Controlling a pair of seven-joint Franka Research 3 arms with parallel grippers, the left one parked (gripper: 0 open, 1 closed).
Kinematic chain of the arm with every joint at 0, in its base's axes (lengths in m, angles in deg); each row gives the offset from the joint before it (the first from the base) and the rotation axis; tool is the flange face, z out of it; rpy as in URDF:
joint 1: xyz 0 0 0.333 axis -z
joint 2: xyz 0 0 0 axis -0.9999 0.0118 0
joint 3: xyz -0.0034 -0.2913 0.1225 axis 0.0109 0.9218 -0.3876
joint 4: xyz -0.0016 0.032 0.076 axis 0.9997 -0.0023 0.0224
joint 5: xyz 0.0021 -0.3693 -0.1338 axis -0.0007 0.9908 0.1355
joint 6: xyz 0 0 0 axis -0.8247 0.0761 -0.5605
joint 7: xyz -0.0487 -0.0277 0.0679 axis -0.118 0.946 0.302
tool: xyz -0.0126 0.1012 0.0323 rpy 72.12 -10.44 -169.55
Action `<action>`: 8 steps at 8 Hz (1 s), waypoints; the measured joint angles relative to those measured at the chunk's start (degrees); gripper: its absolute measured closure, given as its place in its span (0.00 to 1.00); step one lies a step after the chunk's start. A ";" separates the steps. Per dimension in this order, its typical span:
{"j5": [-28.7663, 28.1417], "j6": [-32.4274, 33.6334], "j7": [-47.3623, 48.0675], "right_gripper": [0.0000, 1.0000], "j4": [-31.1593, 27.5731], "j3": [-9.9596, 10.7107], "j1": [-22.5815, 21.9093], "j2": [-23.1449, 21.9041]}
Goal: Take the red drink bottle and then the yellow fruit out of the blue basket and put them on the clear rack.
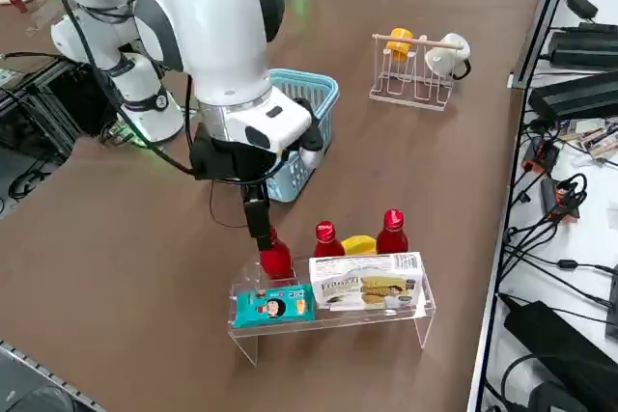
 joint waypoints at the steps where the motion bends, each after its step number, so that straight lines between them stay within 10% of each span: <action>1: -1.12 1.68 0.00 0.00 1.58 -0.07 0.01 -0.13; 8: -4.74 23.28 23.72 0.00 5.60 -2.29 -10.03 -9.93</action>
